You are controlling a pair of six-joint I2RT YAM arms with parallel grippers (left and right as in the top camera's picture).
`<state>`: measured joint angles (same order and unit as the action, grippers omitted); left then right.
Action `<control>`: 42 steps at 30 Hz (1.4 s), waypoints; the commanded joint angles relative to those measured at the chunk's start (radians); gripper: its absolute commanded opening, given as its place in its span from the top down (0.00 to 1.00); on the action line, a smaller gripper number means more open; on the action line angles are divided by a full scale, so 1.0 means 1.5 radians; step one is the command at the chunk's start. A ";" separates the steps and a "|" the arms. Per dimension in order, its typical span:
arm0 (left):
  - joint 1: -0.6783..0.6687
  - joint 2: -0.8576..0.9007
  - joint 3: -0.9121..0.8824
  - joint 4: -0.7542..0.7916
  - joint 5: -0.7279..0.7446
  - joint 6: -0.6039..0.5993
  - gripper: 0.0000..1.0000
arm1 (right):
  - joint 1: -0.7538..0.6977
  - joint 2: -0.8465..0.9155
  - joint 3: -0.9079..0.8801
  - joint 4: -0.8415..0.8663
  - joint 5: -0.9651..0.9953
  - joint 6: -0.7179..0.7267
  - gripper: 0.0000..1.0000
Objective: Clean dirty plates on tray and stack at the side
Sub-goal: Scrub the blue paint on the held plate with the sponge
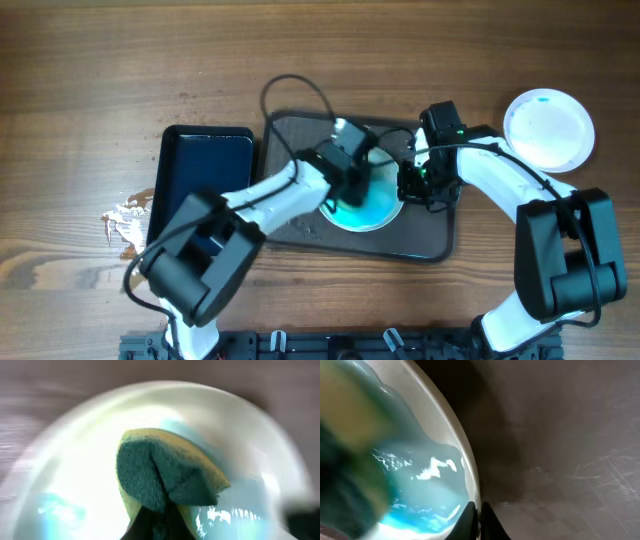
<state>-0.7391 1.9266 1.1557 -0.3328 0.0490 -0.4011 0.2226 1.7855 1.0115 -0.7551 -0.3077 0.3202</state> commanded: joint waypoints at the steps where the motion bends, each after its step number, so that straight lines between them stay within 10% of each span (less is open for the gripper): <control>1: -0.066 0.028 0.007 0.016 0.168 0.062 0.96 | 0.002 0.011 -0.006 -0.001 0.031 -0.002 0.96; 16: 0.165 0.028 0.008 -0.136 -0.086 -0.055 0.96 | 0.002 0.011 -0.006 -0.003 0.032 -0.003 0.96; 29: 0.099 -0.187 0.008 -0.225 -0.086 -0.070 0.96 | 0.002 0.011 -0.006 -0.003 0.031 -0.004 0.96; 42: 0.567 -0.168 -0.010 -0.340 -0.093 -0.051 0.96 | 0.002 0.011 -0.006 -0.003 0.029 -0.007 0.96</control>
<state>0.0547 1.5894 1.1698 -0.8482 -0.0929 -0.5034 0.2340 1.7855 1.0111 -0.7570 -0.3099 0.3191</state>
